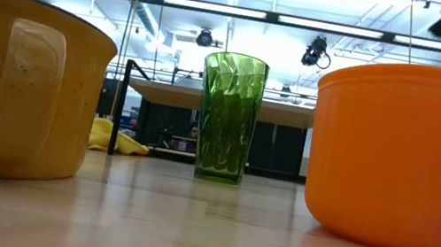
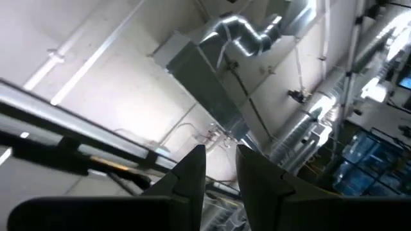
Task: Stack small to large cups/mugs on shelf
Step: Put the green cup on the shelf
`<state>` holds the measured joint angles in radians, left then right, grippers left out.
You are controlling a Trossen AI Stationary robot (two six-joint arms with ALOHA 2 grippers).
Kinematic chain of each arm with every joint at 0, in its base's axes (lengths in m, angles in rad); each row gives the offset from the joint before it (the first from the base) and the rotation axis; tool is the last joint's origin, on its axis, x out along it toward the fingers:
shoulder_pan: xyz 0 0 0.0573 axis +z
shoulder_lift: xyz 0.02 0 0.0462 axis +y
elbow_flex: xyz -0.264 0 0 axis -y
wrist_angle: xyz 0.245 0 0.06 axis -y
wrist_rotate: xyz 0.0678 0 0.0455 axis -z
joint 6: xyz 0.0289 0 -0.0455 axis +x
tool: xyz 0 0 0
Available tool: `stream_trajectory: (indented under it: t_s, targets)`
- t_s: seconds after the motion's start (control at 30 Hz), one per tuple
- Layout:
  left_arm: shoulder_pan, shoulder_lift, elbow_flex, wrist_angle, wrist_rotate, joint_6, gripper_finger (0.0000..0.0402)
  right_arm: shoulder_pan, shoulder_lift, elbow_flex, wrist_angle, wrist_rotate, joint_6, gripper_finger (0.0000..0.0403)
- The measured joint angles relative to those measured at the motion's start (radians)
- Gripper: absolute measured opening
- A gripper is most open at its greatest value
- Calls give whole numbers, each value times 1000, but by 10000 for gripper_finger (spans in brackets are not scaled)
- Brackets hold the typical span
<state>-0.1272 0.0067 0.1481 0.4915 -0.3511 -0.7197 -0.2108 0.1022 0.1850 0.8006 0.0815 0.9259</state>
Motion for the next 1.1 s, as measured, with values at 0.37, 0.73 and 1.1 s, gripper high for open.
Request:
stream_trajectory:
  t_s: [0.37, 0.73, 1.1]
  targets:
    - [0, 244, 353, -154, 86, 252, 123, 0, 199, 322, -289, -180, -115, 94]
    - [0, 665, 1009, -1083, 88, 222, 112, 0, 327, 592, -937, -197, -36, 94]
    - [0, 996, 1361, -1604, 87, 155, 107, 0, 355, 644, -1373, -131, 28, 94]
